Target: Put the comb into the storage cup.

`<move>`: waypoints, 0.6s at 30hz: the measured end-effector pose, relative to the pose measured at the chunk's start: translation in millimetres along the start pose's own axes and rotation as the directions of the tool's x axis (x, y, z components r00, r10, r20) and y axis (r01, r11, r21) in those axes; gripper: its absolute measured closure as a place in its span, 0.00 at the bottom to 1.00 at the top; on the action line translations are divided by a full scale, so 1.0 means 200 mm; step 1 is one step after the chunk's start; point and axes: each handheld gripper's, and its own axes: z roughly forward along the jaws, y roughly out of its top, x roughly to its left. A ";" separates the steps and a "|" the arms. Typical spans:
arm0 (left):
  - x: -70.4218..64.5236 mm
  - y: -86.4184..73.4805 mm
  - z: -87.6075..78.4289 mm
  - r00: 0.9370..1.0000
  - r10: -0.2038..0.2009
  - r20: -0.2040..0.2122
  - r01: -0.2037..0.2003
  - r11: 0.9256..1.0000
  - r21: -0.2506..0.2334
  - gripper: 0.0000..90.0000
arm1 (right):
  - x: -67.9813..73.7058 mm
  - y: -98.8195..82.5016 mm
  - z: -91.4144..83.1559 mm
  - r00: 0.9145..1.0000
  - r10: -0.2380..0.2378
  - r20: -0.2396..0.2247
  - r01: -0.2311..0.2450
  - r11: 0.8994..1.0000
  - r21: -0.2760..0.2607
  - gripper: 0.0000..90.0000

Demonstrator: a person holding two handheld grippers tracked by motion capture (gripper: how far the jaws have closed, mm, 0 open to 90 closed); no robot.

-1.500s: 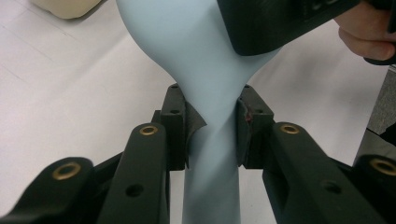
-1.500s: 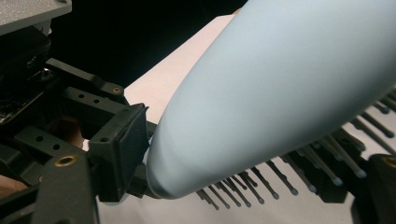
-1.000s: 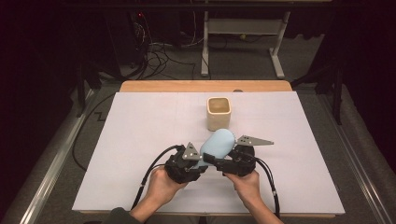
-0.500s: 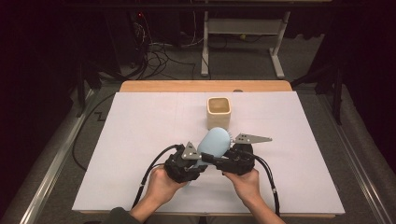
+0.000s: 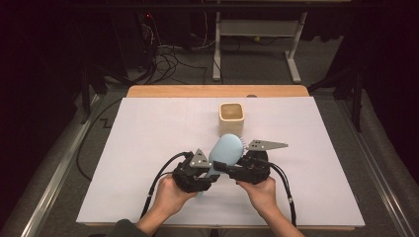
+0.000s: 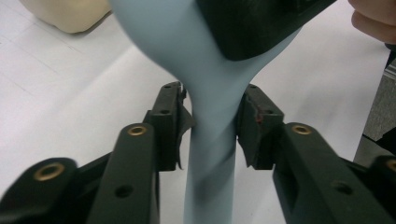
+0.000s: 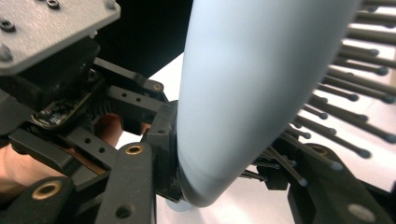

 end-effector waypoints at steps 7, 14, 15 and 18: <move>0.03 -0.03 -0.03 1.000 -0.025 0.009 0.025 0.999 -0.020 0.54 | -0.01 0.01 -0.03 1.000 -0.001 0.008 0.001 1.000 -0.002 0.64; 0.05 -0.07 -0.06 0.998 -0.053 0.026 0.054 0.998 -0.037 0.48 | -0.01 0.02 -0.03 1.000 -0.006 0.009 0.006 1.000 0.007 0.64; 0.06 -0.07 -0.06 0.998 -0.057 0.022 0.058 0.998 -0.041 0.48 | -0.01 0.02 -0.03 1.000 -0.006 0.010 0.006 1.000 0.008 0.64; 0.07 -0.09 -0.08 0.997 -0.076 0.022 0.077 0.995 -0.057 0.47 | -0.01 0.02 -0.04 1.000 -0.007 0.015 0.007 1.000 0.011 0.64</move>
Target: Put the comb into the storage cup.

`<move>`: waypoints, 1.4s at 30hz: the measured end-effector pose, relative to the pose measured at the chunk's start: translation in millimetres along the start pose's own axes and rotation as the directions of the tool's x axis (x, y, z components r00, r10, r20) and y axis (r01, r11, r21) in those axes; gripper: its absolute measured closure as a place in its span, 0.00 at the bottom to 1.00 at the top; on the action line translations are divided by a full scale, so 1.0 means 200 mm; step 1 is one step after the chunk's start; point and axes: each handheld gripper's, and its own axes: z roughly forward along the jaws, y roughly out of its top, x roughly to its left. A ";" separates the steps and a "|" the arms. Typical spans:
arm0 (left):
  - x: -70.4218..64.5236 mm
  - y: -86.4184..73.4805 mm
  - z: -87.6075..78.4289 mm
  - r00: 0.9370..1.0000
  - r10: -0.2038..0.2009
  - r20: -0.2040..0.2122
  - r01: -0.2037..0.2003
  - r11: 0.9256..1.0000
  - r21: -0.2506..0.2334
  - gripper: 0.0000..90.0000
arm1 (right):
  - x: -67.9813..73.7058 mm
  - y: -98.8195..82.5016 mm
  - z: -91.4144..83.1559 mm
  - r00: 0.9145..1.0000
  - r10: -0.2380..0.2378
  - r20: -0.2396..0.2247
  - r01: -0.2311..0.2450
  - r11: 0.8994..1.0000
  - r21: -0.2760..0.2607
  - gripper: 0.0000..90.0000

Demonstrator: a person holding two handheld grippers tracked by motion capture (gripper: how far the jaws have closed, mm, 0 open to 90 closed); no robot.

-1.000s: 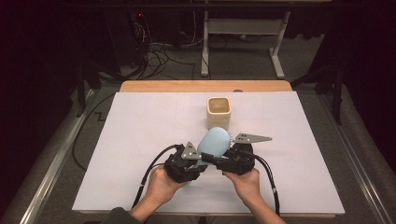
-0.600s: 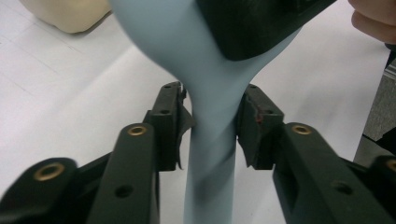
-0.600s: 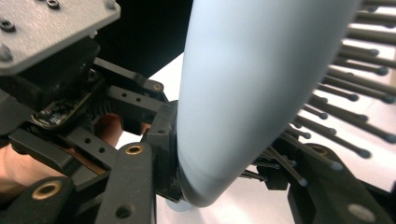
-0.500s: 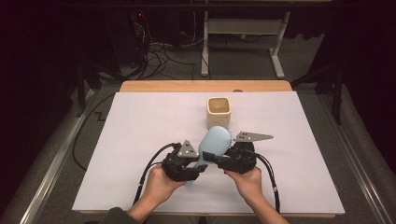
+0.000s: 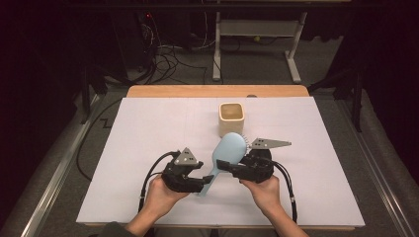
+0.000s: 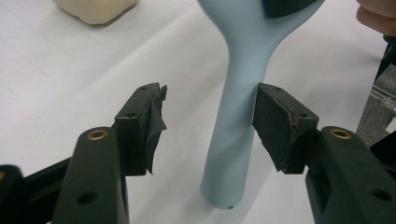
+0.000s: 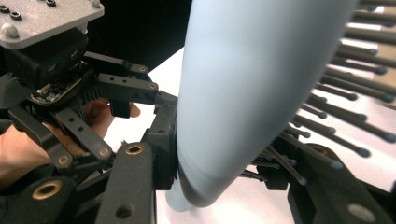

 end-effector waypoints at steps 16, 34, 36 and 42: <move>0.10 -0.12 -0.10 0.998 -0.058 -0.019 0.057 0.996 -0.068 0.41 | -0.01 0.03 -0.05 1.000 -0.003 0.027 0.003 1.000 0.009 0.64; 0.22 -0.29 -0.26 0.991 -0.114 -0.074 0.101 0.981 -0.164 0.40 | -0.04 0.05 -0.10 0.998 -0.006 0.064 0.004 1.000 0.026 0.64; 0.22 -0.31 -0.27 0.986 -0.129 -0.110 0.108 0.979 -0.176 0.39 | -0.04 0.06 -0.11 0.997 -0.009 0.070 0.007 1.000 0.030 0.64; 0.25 -0.39 -0.31 0.979 -0.156 -0.134 0.128 0.973 -0.193 0.38 | -0.04 0.07 -0.14 0.996 -0.013 0.090 0.009 0.999 0.038 0.64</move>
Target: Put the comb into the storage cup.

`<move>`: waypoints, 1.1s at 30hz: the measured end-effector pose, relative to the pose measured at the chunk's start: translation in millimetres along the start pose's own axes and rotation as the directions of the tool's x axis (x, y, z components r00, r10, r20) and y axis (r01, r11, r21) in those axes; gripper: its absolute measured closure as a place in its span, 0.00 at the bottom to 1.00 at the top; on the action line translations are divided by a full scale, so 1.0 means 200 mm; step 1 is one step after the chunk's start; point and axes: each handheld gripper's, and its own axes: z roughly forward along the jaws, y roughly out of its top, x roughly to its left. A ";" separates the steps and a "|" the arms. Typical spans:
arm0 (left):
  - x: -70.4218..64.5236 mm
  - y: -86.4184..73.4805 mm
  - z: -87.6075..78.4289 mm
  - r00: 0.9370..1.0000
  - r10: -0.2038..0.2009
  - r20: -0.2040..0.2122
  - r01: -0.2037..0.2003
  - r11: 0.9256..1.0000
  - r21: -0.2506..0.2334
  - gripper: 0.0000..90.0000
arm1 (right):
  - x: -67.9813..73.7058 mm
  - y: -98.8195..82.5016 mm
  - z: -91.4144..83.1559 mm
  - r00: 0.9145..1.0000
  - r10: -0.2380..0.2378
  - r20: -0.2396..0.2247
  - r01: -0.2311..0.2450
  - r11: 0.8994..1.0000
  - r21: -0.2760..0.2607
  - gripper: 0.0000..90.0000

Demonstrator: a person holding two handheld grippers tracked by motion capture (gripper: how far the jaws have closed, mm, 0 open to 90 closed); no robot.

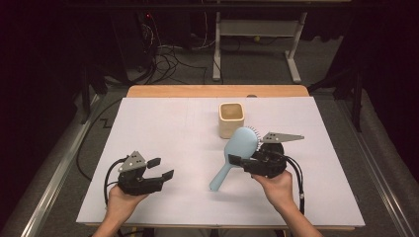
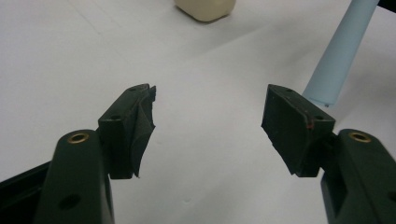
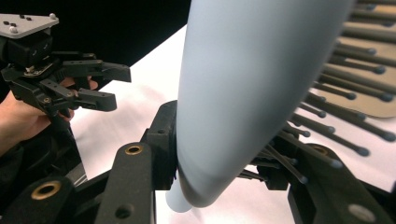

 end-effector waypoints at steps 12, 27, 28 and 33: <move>0.09 -0.12 -0.09 0.997 -0.043 -0.062 0.041 0.998 -0.041 0.36 | -0.02 0.02 -0.04 1.000 -0.002 0.030 0.001 1.000 0.007 0.64; 0.14 -0.25 -0.12 0.988 -0.096 -0.121 0.086 0.993 -0.082 0.36 | -0.05 0.04 -0.11 0.998 0.000 0.066 0.000 1.000 0.008 0.63; 0.14 -0.26 -0.12 0.987 -0.097 -0.126 0.087 0.993 -0.081 0.36 | -0.06 0.04 -0.12 0.998 0.002 0.068 -0.002 1.000 0.006 0.63; 0.17 -0.29 -0.13 0.984 -0.122 -0.126 0.111 0.990 -0.091 0.37 | -0.08 0.05 -0.16 0.996 0.008 0.085 -0.007 1.000 -0.002 0.63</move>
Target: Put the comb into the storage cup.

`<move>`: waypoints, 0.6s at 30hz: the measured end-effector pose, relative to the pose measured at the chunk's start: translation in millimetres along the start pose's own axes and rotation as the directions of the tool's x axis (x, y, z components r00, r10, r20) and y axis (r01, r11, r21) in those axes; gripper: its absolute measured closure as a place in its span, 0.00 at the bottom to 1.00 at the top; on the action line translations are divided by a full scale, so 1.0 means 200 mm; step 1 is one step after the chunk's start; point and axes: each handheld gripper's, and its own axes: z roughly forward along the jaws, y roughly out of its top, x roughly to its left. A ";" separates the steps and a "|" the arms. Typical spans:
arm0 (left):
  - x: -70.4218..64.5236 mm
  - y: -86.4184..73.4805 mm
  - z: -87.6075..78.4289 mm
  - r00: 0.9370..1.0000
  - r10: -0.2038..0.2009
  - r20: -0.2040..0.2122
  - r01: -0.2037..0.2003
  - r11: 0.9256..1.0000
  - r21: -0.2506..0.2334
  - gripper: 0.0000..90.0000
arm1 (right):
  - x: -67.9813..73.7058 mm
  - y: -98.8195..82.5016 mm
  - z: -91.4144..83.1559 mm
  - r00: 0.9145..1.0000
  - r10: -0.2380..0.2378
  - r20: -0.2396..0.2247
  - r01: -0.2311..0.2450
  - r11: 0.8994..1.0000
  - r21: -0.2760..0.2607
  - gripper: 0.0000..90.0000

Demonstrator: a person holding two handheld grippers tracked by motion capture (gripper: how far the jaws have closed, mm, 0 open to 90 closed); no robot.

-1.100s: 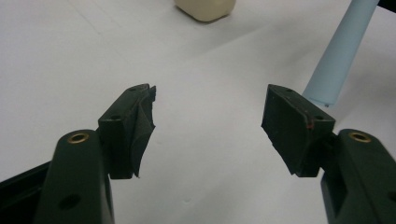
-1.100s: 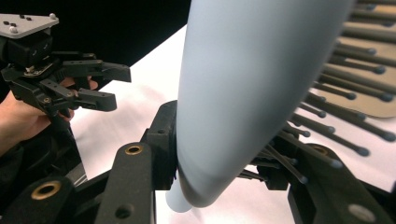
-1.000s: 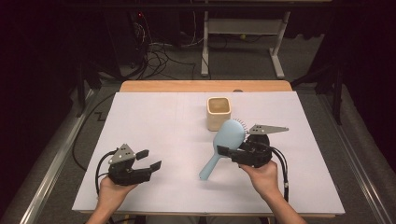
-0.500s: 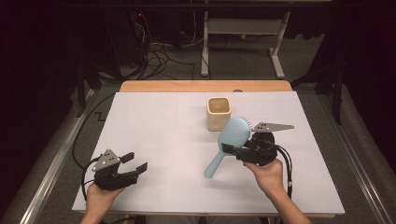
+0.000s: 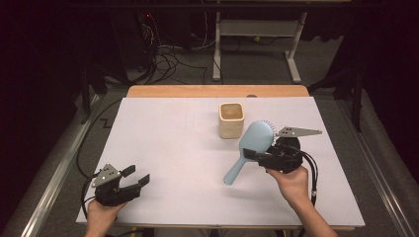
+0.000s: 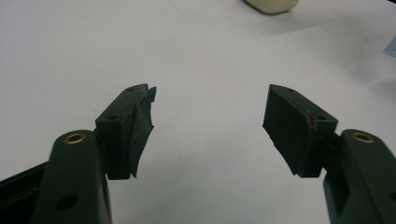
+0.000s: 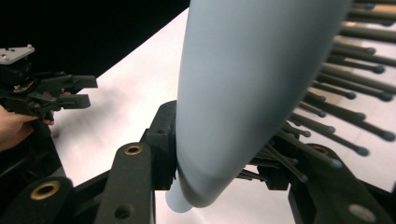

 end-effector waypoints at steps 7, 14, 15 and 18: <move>0.02 -0.03 0.01 1.000 -0.023 -0.002 0.023 1.000 0.017 0.36 | -0.04 0.01 -0.04 1.000 0.002 0.030 -0.002 1.000 -0.002 0.63; 0.01 -0.03 0.02 1.000 -0.021 -0.017 0.022 0.999 0.024 0.35 | -0.08 0.03 -0.09 0.999 0.005 0.054 -0.005 1.000 -0.007 0.63; 0.01 -0.03 0.02 1.000 -0.022 -0.022 0.023 0.999 0.026 0.35 | -0.08 0.03 -0.09 0.998 0.003 0.059 -0.002 1.000 -0.008 0.63; 0.02 -0.04 0.02 0.999 -0.023 -0.027 0.024 0.999 0.024 0.35 | -0.09 0.05 -0.11 0.997 0.001 0.073 0.000 1.000 -0.014 0.63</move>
